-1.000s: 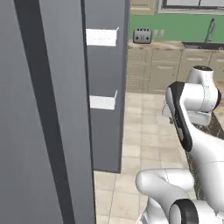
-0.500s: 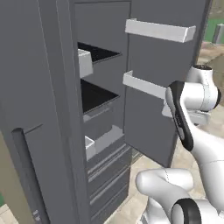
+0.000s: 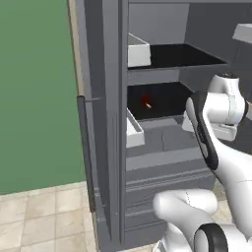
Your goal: Open the fridge, remove the pear, corn, and steak, and place them on any counter.
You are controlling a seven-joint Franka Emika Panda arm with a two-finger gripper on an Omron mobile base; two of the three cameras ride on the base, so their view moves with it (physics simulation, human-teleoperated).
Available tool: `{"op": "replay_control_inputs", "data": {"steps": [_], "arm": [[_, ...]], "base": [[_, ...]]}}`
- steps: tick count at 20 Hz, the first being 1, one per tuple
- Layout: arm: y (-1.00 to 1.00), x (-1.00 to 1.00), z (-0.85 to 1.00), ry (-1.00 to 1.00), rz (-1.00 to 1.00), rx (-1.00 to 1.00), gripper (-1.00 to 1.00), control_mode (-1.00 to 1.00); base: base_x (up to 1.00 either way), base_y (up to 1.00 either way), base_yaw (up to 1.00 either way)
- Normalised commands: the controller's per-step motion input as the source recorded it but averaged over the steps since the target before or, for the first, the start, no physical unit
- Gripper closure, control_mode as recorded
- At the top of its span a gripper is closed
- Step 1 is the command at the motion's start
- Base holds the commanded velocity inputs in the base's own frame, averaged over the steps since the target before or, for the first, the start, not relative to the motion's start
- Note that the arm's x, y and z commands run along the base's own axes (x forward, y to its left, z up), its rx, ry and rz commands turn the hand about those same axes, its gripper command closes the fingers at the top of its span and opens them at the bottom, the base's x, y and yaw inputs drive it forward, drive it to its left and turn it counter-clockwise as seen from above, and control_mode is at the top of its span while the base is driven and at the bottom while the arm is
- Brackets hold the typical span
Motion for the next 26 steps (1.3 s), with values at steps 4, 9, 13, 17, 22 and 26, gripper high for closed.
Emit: {"op": "replay_control_inputs", "data": {"steps": [4, 9, 13, 17, 22, 26], "arm": [[0.00, 0.00, 0.00, 0.00, 0.00, 0.00, -1.00, 1.00], [0.00, 0.00, 0.00, 0.00, 0.00, 0.00, -1.00, 1.00], [-0.02, 0.01, 0.00, -0.02, 0.00, -0.03, -1.00, -1.00], [0.07, 0.16, 0.00, -0.26, 0.02, -0.25, -1.00, -1.00], [-0.14, 0.91, 0.00, -0.32, 0.05, -0.25, -1.00, -1.00], [-0.51, 1.00, 0.00, -0.04, 0.08, -0.05, -1.00, -1.00]], "base": [[0.73, -0.46, 0.73], [0.58, -0.77, 0.38], [0.20, -0.39, 0.02], [0.00, 0.00, 0.00], [0.00, 0.00, 0.00], [0.00, 0.00, 0.00]]}}
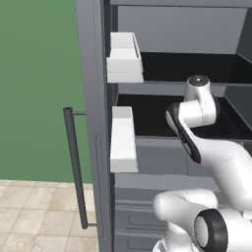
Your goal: Open the fridge, remove the pear, corn, and steak, and place them on any counter.
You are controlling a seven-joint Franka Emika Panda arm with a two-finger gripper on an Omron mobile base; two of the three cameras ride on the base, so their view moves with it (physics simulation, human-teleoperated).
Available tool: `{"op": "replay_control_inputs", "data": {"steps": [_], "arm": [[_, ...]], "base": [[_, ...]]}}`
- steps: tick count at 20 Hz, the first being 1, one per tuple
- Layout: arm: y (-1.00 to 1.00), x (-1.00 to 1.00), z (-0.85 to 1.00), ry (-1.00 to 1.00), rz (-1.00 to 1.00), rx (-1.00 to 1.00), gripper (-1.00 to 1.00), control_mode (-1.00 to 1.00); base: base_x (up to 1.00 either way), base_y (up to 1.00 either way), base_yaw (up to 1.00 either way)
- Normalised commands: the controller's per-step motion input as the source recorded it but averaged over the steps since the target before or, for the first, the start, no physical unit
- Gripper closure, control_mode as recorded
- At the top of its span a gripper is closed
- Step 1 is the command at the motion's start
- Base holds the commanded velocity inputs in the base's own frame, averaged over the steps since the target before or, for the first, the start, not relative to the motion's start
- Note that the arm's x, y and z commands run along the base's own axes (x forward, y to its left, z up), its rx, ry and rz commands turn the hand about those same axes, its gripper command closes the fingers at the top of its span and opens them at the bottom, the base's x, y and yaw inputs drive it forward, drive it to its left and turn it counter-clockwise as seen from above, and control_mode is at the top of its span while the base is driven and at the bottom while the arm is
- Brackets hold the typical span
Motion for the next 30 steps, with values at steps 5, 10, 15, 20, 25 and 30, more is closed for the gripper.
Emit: {"op": "replay_control_inputs", "data": {"steps": [5, 10, 15, 20, 25, 30], "arm": [[-0.16, 1.00, -0.07, 0.02, 0.09, 0.00, -1.00, -1.00], [0.17, 0.76, -0.21, 0.02, 0.13, 0.00, -1.00, -1.00], [0.07, 0.48, -0.41, -0.02, 0.09, 0.00, -1.00, -1.00], [0.00, 0.45, -0.29, -0.07, 0.02, 0.00, -1.00, -1.00], [0.00, 0.56, -0.06, -0.03, 0.00, 0.00, -1.00, -1.00], [0.00, 0.42, -0.05, -0.01, 0.00, 0.00, -1.00, -1.00]], "base": [[0.00, 0.00, 0.00], [0.00, 0.00, 0.00], [0.00, 0.00, 0.00], [0.00, 0.00, 0.00], [0.00, 0.00, 0.00], [0.00, 0.00, 0.00]]}}
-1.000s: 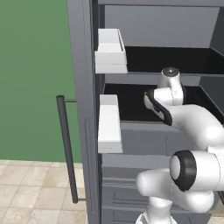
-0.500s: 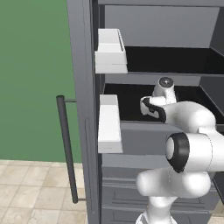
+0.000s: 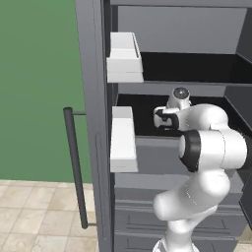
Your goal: Open the fridge, remove the pear, corn, and steak, and place them on any counter.
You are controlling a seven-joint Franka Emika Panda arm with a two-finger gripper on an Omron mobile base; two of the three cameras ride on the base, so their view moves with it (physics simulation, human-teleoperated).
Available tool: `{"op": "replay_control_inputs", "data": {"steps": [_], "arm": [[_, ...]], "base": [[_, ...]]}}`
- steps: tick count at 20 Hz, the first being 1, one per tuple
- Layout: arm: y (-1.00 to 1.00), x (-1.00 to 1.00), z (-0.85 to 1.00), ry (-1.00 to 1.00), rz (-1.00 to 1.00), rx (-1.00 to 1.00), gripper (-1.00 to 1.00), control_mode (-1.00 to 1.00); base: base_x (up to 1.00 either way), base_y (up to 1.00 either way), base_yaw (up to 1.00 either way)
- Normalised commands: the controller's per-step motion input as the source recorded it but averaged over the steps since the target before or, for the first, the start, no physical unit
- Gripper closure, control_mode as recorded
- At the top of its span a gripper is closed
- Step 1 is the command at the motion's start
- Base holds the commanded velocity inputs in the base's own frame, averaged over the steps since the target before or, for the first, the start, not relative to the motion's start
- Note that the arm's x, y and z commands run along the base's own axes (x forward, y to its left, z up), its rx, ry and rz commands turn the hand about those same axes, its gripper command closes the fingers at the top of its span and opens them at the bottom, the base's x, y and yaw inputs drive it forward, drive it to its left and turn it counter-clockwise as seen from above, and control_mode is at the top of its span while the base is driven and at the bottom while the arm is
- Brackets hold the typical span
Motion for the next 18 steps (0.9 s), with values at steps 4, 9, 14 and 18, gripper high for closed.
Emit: {"op": "replay_control_inputs", "data": {"steps": [4, 9, 14, 18], "arm": [[-0.05, 0.07, -0.24, 0.00, 0.00, 0.00, 1.00, -1.00], [-0.12, -0.57, -0.18, -0.07, 0.00, 0.00, 1.00, -1.00], [0.08, -1.00, 0.21, -0.30, 0.00, 0.00, 1.00, -1.00], [0.20, -1.00, 0.97, -0.07, 0.00, 0.01, 1.00, -1.00]], "base": [[0.00, 0.00, 0.00], [0.00, 0.00, 0.00], [0.00, 0.00, 0.00], [0.00, 0.00, 0.00]]}}
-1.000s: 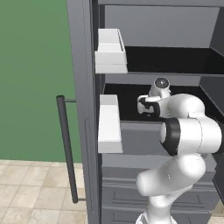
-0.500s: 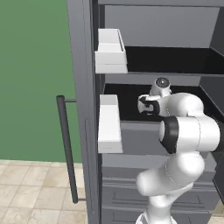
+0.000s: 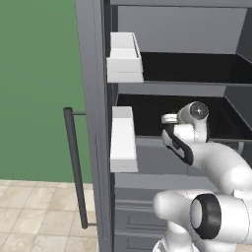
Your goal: Open the fridge, remove the pear, corn, and steak, and place them on any counter.
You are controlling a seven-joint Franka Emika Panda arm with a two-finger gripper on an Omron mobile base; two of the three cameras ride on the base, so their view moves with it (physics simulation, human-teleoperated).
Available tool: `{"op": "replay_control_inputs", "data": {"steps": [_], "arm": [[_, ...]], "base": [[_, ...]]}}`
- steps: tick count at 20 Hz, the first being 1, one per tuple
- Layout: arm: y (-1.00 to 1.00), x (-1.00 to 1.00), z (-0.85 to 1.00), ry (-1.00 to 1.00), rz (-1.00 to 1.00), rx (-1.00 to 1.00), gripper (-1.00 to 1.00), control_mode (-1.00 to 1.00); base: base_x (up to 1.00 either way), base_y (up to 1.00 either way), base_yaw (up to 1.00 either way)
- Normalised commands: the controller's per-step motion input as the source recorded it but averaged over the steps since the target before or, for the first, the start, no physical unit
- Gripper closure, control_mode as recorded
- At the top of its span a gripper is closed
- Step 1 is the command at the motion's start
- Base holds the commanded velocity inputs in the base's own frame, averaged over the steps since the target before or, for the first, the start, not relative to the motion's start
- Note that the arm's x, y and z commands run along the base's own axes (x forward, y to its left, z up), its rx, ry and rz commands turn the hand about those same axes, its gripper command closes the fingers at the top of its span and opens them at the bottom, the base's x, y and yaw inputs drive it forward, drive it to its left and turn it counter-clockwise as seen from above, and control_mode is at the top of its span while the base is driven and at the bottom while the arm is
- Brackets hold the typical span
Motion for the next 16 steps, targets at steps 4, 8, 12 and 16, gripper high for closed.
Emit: {"op": "replay_control_inputs", "data": {"steps": [4, 8, 12, 16], "arm": [[0.14, -0.95, 1.00, 0.22, 0.01, 0.11, 1.00, -1.00], [0.03, -0.82, 1.00, 0.46, 0.00, 0.22, 1.00, -1.00], [0.08, -0.69, 0.72, 0.47, 0.00, 0.20, 1.00, -1.00], [0.23, -0.85, 0.20, 0.31, 0.00, 0.10, 1.00, -1.00]], "base": [[0.00, 0.00, 0.00], [0.00, 0.00, 0.00], [0.00, 0.00, 0.00], [0.00, 0.00, 0.00]]}}
